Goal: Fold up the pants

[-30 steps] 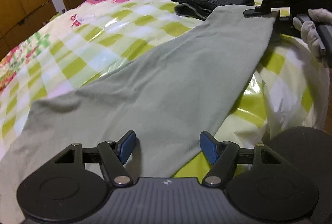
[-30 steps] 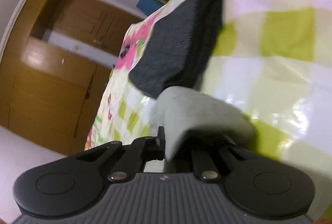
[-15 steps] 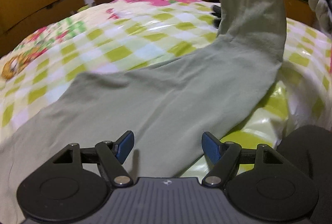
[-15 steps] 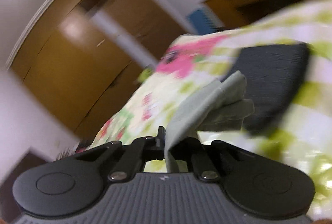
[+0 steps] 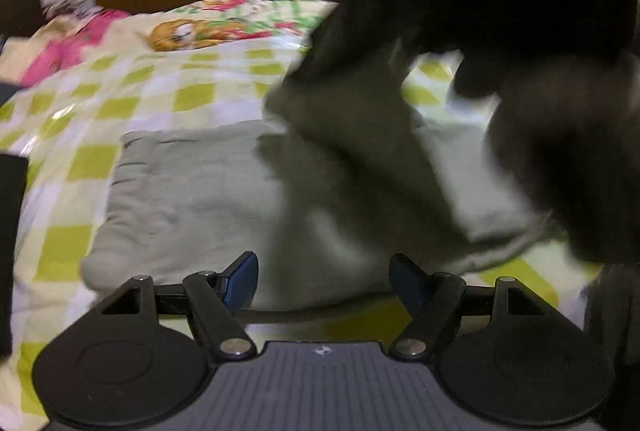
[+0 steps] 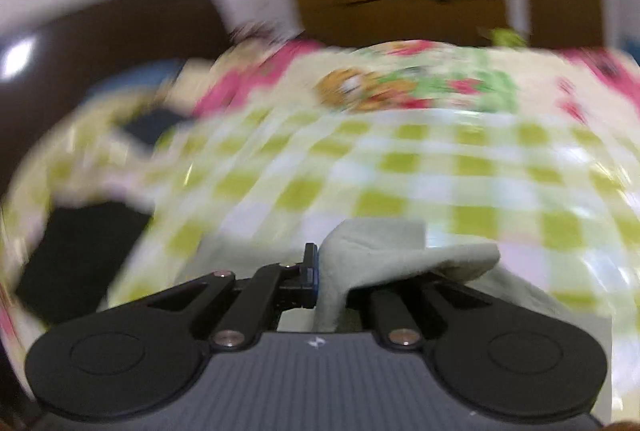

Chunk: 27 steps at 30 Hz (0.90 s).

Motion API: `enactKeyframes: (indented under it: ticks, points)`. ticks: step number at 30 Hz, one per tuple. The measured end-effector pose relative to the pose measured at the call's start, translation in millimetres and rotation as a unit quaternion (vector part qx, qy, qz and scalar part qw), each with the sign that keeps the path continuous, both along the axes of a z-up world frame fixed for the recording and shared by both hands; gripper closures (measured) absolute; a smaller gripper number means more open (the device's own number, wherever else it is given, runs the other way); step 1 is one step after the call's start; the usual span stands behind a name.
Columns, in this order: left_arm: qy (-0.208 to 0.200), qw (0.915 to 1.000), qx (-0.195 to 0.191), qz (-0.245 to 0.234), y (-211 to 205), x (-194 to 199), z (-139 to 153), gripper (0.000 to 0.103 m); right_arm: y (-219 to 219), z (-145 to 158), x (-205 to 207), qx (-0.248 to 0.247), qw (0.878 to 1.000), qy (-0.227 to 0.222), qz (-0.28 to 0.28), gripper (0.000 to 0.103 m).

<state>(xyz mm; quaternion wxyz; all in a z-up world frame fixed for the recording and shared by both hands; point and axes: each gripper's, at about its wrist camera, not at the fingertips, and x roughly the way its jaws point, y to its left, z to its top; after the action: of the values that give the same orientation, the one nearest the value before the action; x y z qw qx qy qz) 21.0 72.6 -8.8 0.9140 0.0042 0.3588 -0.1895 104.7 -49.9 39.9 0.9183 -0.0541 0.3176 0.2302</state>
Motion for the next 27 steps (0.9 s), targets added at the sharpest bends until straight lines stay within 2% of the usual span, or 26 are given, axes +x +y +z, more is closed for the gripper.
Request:
enactKeyframes:
  ticks: [3, 4, 6, 9, 12, 16, 17, 23, 27]
  points:
    - [0.003, 0.9995, -0.027, 0.013, 16.4, 0.0, -2.3, 0.018, 36.3, -18.8, -11.0, -0.097, 0.994, -0.018, 0.04, 0.097]
    - [0.005, 0.9993, -0.033, 0.016, 19.9, -0.3, -3.2, 0.018, 41.1, -21.6, -15.2, -0.115, 0.992, -0.02, 0.044, 0.097]
    - [0.01, 0.9988, -0.045, 0.019, 25.9, 0.2, -5.2, 0.018, 44.4, -26.8, -12.3, -0.135, 0.989, -0.015, 0.05, 0.095]
    - [0.004, 0.998, -0.06, 0.02, 30.0, -3.3, -2.2, 0.018, 46.9, -27.0, -11.2, -0.163, 0.985, -0.031, 0.051, 0.085]
    - [0.001, 0.9976, -0.067, 0.019, 32.1, -5.1, -1.3, 0.018, 52.6, -20.2, -8.4, -0.18, 0.982, -0.043, 0.043, 0.084]
    - [-0.01, 0.9974, -0.069, 0.019, 36.0, -9.6, 2.4, 0.018, 69.5, -21.6, -15.4, -0.237, 0.965, -0.081, 0.073, 0.067]
    - [-0.013, 0.9975, -0.067, 0.019, 36.9, -12.3, 3.4, 0.018, 73.9, -22.1, -19.2, -0.247, 0.961, -0.089, 0.088, 0.066]
    - [-0.02, 0.9969, -0.069, 0.034, 52.0, -20.3, 5.5, 0.018, 99.6, -24.6, -31.2, -0.261, 0.949, -0.111, 0.141, 0.069]
    - [-0.016, 0.9962, -0.074, 0.043, 59.9, -21.4, 4.3, 0.018, 111.7, -33.8, -21.1, -0.262, 0.952, -0.09, 0.13, 0.072]
